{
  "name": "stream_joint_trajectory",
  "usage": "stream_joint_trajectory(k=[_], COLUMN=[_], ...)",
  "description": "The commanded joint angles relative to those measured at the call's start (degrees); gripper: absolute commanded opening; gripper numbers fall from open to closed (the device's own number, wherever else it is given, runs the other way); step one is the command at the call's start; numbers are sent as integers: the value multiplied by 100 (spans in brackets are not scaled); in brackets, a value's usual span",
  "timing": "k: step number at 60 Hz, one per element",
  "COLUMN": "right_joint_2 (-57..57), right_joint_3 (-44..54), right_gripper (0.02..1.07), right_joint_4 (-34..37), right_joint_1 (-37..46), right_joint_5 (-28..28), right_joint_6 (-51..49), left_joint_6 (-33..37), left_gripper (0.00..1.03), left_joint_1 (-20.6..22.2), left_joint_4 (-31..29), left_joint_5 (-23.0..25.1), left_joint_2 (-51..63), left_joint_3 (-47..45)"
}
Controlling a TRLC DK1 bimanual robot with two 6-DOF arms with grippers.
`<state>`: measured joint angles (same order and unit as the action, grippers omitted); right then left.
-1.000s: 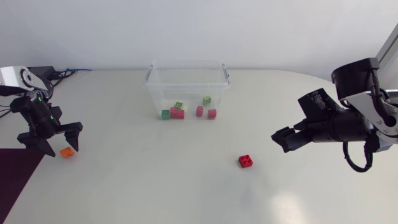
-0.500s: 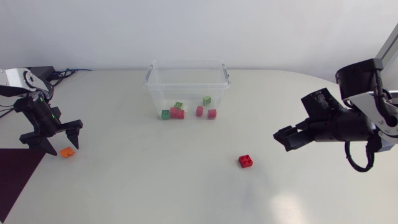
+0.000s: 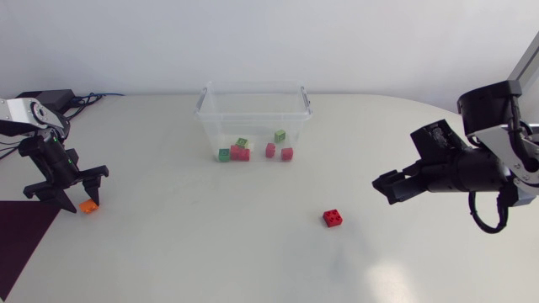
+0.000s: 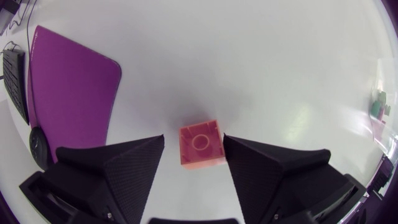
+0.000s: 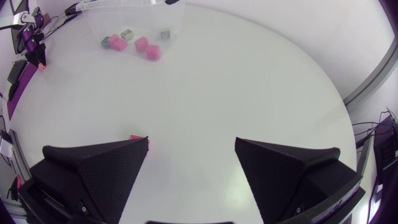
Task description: Place the duplo bricks in the container
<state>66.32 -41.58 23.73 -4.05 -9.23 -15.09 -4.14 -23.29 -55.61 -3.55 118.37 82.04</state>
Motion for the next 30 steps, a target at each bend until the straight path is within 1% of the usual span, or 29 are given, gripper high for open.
stream_joint_trajectory(k=[1,8,13,24,30], right_joint_2=[-49,-49,-49,-85,-76], right_joint_3=[159,194,194,194,194], right_gripper=[103,103,103,103,103], right_joint_4=[-79,-114,-123,-131,-149], right_joint_1=[63,80,107,142,186], right_joint_5=[-43,-78,-114,-122,-166], right_joint_6=[-117,-117,-117,-126,-126], left_joint_6=[-166,-175,-175,-183,-192], left_gripper=[61,58,58,49,48], left_joint_1=[-53,-53,-44,-35,-44], left_joint_4=[16,42,51,130,139], left_joint_5=[-40,-40,-49,-49,-49], left_joint_2=[46,-15,-33,-200,-217], left_joint_3=[31,5,5,-65,-92])
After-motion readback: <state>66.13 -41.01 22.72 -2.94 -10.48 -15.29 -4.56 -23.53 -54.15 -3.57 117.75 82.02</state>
